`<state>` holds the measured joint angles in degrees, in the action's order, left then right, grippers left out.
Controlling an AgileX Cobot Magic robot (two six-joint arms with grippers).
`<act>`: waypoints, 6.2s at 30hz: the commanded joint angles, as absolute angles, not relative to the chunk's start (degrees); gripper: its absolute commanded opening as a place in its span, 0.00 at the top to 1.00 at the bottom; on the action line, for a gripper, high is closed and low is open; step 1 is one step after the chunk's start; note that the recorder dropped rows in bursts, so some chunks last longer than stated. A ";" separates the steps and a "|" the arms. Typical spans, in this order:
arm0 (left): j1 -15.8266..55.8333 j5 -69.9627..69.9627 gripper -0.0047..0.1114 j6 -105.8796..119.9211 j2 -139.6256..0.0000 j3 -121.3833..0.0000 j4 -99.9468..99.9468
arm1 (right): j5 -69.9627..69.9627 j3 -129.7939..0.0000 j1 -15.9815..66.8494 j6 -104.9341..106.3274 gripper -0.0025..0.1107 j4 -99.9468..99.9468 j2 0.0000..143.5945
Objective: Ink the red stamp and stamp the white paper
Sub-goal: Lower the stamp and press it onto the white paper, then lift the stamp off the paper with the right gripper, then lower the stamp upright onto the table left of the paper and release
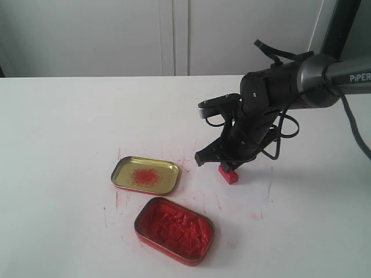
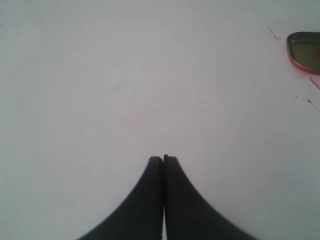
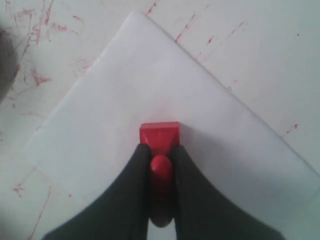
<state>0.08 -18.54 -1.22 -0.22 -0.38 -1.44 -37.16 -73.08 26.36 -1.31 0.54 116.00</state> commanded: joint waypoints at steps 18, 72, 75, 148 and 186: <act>0.00 -19.03 0.96 -1.28 0.00 0.00 -1.40 | -37.62 -71.20 26.21 -1.64 0.98 0.40 128.66; 0.00 -19.03 0.96 -1.28 0.00 0.00 -1.40 | -37.20 -71.20 20.35 7.51 0.98 17.55 109.90; 0.00 -19.03 0.96 -1.28 0.00 0.00 -1.40 | -37.31 -71.20 19.93 7.85 0.98 18.42 109.90; 0.00 -19.03 0.96 -1.28 0.00 0.00 -1.40 | -32.28 -71.42 19.35 50.93 0.98 94.97 118.94; 0.00 -19.03 0.96 -1.28 0.00 0.00 -1.40 | -27.67 -75.20 20.63 52.01 0.76 99.95 126.89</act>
